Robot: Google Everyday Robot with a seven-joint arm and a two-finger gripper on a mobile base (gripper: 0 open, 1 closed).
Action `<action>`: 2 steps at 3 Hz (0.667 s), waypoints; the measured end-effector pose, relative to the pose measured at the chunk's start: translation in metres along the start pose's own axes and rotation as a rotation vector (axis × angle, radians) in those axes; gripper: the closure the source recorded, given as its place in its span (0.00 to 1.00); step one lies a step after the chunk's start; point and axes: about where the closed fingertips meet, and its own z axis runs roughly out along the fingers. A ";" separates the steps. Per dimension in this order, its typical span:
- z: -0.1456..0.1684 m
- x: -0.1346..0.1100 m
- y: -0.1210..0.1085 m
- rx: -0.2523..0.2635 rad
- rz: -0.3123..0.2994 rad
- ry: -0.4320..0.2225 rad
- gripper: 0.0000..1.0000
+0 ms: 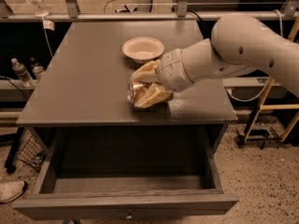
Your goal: Pick orange can from top drawer and place on counter
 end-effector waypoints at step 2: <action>0.002 -0.003 0.001 -0.005 -0.005 -0.003 0.07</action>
Offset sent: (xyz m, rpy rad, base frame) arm -0.0007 0.0017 0.0003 -0.0002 -0.0003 0.0032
